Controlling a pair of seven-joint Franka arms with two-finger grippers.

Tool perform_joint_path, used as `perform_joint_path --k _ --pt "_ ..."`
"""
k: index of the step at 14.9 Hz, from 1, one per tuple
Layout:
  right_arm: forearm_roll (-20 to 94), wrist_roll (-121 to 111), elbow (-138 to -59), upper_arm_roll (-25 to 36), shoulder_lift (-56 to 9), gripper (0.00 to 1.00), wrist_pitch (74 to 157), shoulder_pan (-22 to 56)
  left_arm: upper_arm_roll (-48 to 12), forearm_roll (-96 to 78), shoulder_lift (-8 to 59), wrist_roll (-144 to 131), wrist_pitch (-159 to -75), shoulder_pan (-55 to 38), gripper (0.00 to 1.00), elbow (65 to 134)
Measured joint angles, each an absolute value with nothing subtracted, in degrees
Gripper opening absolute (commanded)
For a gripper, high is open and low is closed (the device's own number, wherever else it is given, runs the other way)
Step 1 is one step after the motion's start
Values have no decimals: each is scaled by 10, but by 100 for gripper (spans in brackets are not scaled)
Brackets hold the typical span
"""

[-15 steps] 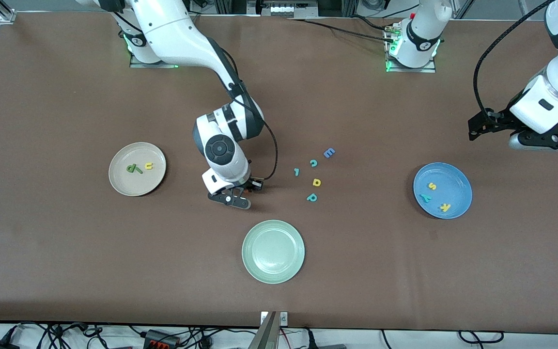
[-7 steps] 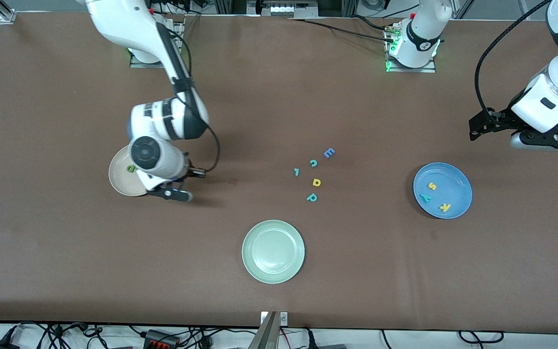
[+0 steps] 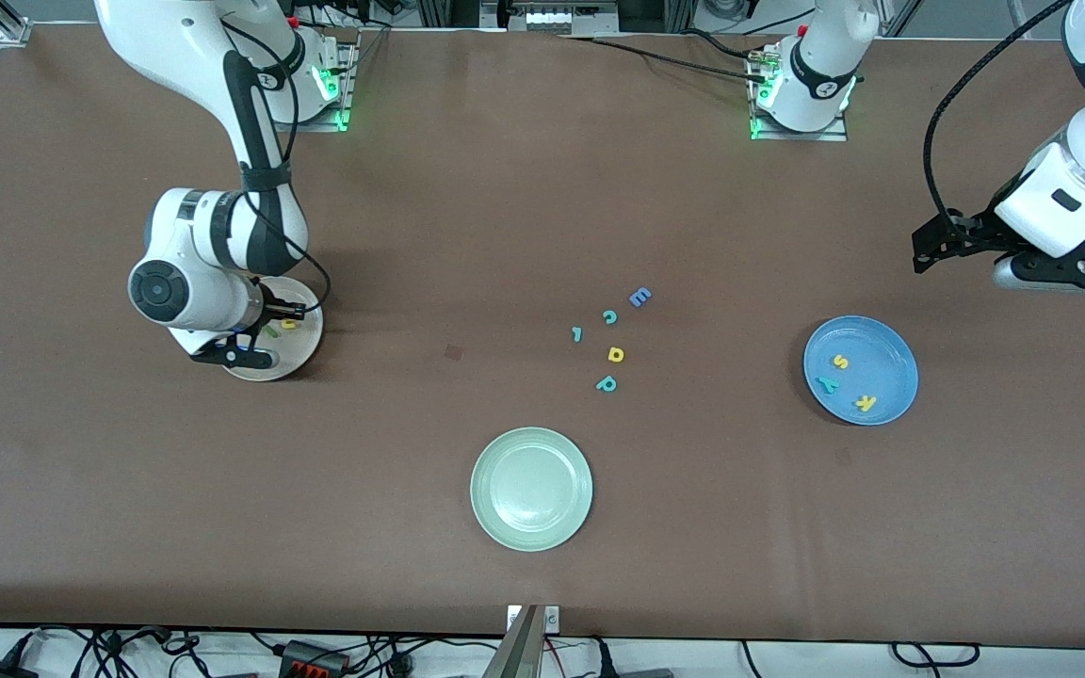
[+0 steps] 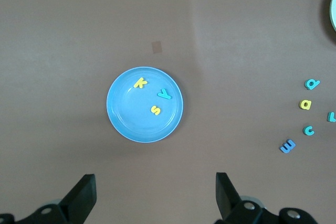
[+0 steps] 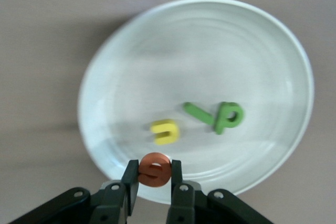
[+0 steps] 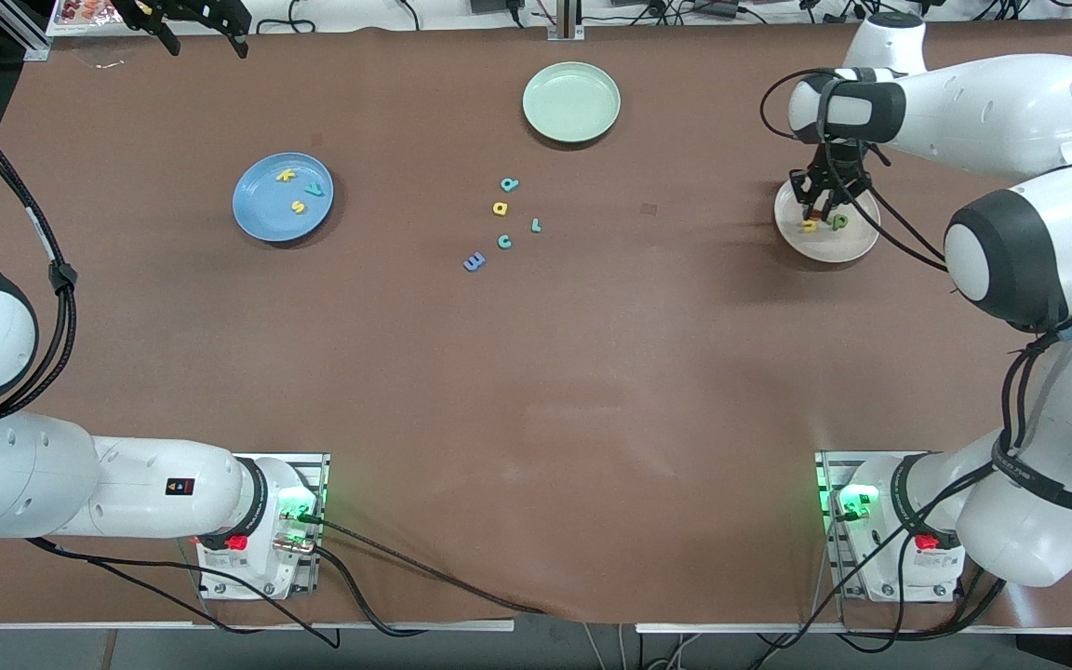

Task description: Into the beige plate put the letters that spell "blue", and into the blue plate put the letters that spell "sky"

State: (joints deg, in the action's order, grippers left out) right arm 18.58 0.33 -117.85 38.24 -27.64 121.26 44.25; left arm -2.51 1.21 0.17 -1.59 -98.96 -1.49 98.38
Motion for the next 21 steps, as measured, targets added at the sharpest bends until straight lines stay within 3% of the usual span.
perform_joint_path --k 2,3,4,5,13,21 --pt "186 -1 -1183 384 -277 24 1213 442 -25 12 2 -16 -990 -15 100 984" --pt "186 -1 -1183 384 -277 54 1213 442 -25 12 2 -16 -990 -15 100 984" --pt "186 -1 -1183 384 -278 94 1213 443 -25 12 2 -16 -990 -15 100 983" --pt "186 -1 -1183 384 -279 100 1214 443 -25 12 2 -16 -990 -15 100 982" --pt "186 -1 -1168 388 -279 100 1208 442 -25 12 2 -16 -990 -15 100 977" --pt "186 -1 -1039 394 -277 100 1124 409 -28 12 2 -16 -990 -16 100 976"
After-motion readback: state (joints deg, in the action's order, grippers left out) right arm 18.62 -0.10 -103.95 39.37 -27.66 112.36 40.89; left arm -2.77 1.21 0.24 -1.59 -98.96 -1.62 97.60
